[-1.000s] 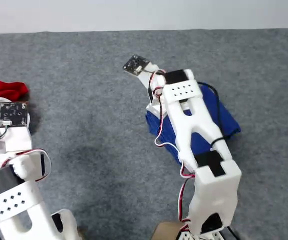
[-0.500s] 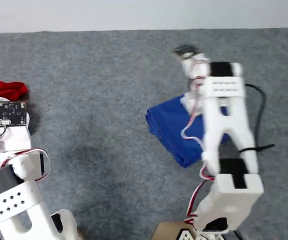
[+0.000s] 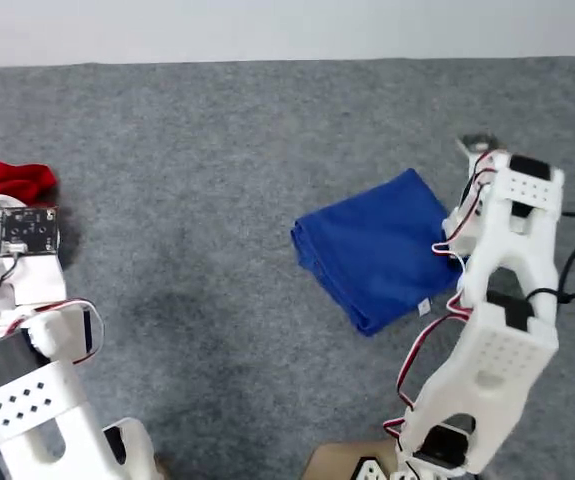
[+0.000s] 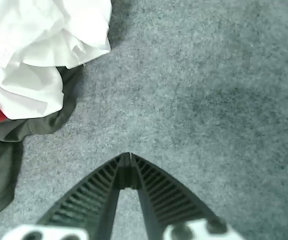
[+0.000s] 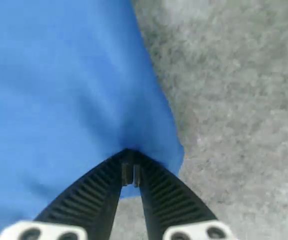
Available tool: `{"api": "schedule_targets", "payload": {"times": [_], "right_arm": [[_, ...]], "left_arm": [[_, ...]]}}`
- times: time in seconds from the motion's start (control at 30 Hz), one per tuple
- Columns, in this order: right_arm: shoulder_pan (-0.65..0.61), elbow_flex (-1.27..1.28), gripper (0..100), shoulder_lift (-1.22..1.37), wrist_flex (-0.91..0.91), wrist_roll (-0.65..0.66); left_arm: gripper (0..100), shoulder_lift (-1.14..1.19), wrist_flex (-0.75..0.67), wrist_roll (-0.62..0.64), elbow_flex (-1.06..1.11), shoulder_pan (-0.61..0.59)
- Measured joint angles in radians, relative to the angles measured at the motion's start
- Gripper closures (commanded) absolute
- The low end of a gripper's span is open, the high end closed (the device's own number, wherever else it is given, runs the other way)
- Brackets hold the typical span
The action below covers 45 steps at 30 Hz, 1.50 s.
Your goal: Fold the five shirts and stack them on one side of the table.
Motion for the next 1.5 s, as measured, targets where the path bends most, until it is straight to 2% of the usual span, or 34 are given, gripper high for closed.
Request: {"api": "schedule_targets", "payload": {"times": [0.23,0.57,0.83,0.9,1.1,1.23,1.5], "right_arm": [[0.021,-0.002,98.9,0.026,-0.035,0.0],[0.008,0.0,98.9,-0.132,0.041,0.0],[-0.009,0.0,98.5,-0.14,0.057,0.0],[-0.009,0.0,95.2,-0.14,0.057,-0.006],[-0.009,0.0,70.2,-0.14,0.089,-0.163],[-0.009,0.0,69.9,-0.13,0.089,-0.252],[-0.063,0.0,69.9,-0.031,0.031,-0.272]], "left_arm": [[99,0.0,0.0,-0.006,0.0,0.0],[99,0.0,0.0,-0.006,0.0,0.0],[99,0.0,0.0,-0.006,0.0,0.0],[99,0.0,0.0,-0.006,0.0,0.0],[99,0.0,0.0,-0.006,0.0,0.0],[99,0.0,0.0,-0.006,0.0,0.0],[99,0.0,0.0,-0.006,0.0,0.0]]}}
